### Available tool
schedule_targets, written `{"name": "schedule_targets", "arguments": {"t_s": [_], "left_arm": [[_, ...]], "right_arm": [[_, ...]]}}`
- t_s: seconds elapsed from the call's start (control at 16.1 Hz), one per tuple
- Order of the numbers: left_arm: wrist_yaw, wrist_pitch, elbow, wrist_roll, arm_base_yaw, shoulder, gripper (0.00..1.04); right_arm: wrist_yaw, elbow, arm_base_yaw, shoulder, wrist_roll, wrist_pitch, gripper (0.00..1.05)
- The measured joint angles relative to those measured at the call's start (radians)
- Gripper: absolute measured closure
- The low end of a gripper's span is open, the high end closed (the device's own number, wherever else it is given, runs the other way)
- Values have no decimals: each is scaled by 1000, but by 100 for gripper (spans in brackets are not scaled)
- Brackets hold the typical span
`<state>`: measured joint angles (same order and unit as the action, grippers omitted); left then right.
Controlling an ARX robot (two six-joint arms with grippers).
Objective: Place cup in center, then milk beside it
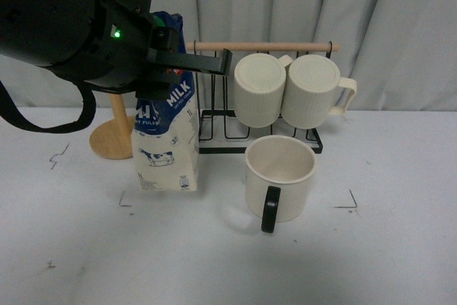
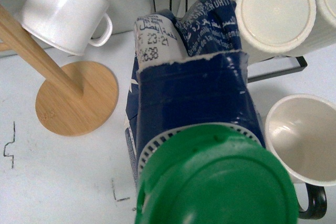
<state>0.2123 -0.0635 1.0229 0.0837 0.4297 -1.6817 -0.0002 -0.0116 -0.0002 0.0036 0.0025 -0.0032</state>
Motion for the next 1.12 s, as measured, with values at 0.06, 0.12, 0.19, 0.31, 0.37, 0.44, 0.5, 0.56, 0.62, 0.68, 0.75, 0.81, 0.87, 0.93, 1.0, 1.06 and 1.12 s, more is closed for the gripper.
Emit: {"name": "schedule_targets", "arguments": {"t_s": [0.06, 0.12, 0.19, 0.31, 0.37, 0.44, 0.5, 0.56, 0.62, 0.68, 0.75, 0.81, 0.87, 0.93, 1.0, 1.06, 1.12], "left_arm": [[6, 0, 4, 3, 8, -10, 101], [13, -2, 6, 15, 23, -29, 101], [16, -5, 6, 21, 32, -42, 101], [18, -17, 11, 30, 45, -63, 101], [17, -27, 13, 44, 53, -74, 101], [18, -33, 18, 49, 58, -82, 101], [18, -34, 24, 51, 61, -89, 101], [20, -37, 31, 55, 67, -98, 101], [24, -43, 37, 65, 72, -106, 101], [25, -47, 40, 69, 78, -112, 101], [27, -51, 40, 71, 81, -116, 101], [29, -57, 40, 74, 82, -121, 101], [32, -67, 40, 75, 82, -128, 101], [32, -73, 40, 78, 82, -134, 101], [33, -80, 39, 86, 82, -137, 101], [33, -85, 39, 92, 82, -139, 101], [34, -89, 36, 93, 82, -141, 101]], "right_arm": [[0, 0, 0, 0, 0, 0, 6], [0, 0, 0, 0, 0, 0, 6], [0, 0, 0, 0, 0, 0, 6], [0, 0, 0, 0, 0, 0, 6], [0, 0, 0, 0, 0, 0, 6], [0, 0, 0, 0, 0, 0, 6], [0, 0, 0, 0, 0, 0, 6], [0, 0, 0, 0, 0, 0, 6], [0, 0, 0, 0, 0, 0, 6], [0, 0, 0, 0, 0, 0, 6], [0, 0, 0, 0, 0, 0, 6], [0, 0, 0, 0, 0, 0, 6], [0, 0, 0, 0, 0, 0, 6], [0, 0, 0, 0, 0, 0, 6], [0, 0, 0, 0, 0, 0, 6], [0, 0, 0, 0, 0, 0, 6], [0, 0, 0, 0, 0, 0, 6]]}}
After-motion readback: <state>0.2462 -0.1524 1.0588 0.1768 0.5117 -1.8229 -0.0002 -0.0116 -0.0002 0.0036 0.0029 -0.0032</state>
